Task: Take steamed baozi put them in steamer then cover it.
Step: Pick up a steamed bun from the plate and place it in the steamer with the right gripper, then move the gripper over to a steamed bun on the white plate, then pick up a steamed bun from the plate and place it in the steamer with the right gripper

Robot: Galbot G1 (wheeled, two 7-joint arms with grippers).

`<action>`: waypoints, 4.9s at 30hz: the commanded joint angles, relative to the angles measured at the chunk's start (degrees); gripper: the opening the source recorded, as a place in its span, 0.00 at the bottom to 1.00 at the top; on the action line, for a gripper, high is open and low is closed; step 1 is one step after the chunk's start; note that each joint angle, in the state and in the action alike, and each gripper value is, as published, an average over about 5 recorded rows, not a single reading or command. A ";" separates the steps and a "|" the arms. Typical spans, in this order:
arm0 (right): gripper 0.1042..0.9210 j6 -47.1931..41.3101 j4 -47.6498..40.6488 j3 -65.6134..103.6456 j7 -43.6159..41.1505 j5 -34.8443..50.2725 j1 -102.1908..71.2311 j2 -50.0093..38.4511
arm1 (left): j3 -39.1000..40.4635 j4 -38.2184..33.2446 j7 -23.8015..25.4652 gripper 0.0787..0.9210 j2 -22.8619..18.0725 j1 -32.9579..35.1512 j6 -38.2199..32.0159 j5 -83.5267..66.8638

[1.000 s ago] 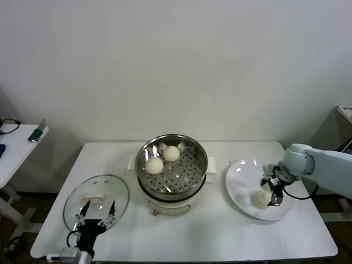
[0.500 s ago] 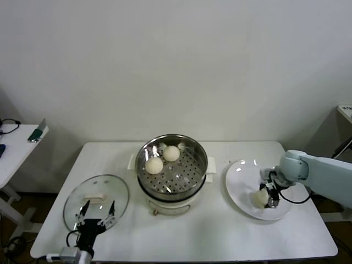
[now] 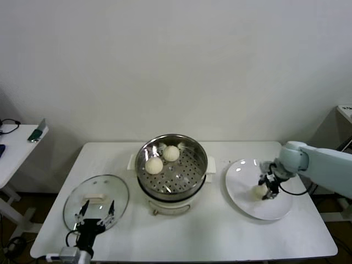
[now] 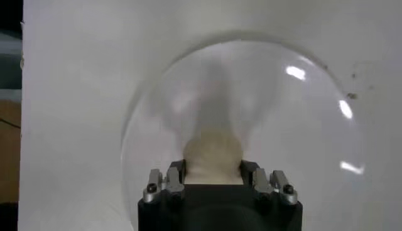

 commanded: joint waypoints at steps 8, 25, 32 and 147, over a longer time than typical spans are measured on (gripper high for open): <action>0.59 22.14 12.56 -0.17 -4.56 -2.92 31.38 20.54 | 0.61 -0.15 0.00 0.88 -0.46 -0.06 -0.15 0.80; 0.59 31.35 15.93 1.88 5.12 -19.41 13.03 35.86 | -0.44 -0.84 -0.10 0.88 -0.55 0.65 -0.34 0.51; 0.59 32.78 11.01 -0.06 5.44 -22.68 7.81 36.66 | -0.88 -0.77 -0.17 0.88 -0.36 1.14 -0.60 0.25; 0.67 2.94 -0.27 -7.20 -4.89 21.18 24.28 5.60 | -0.29 -0.42 -0.03 0.88 -1.10 0.13 0.08 1.45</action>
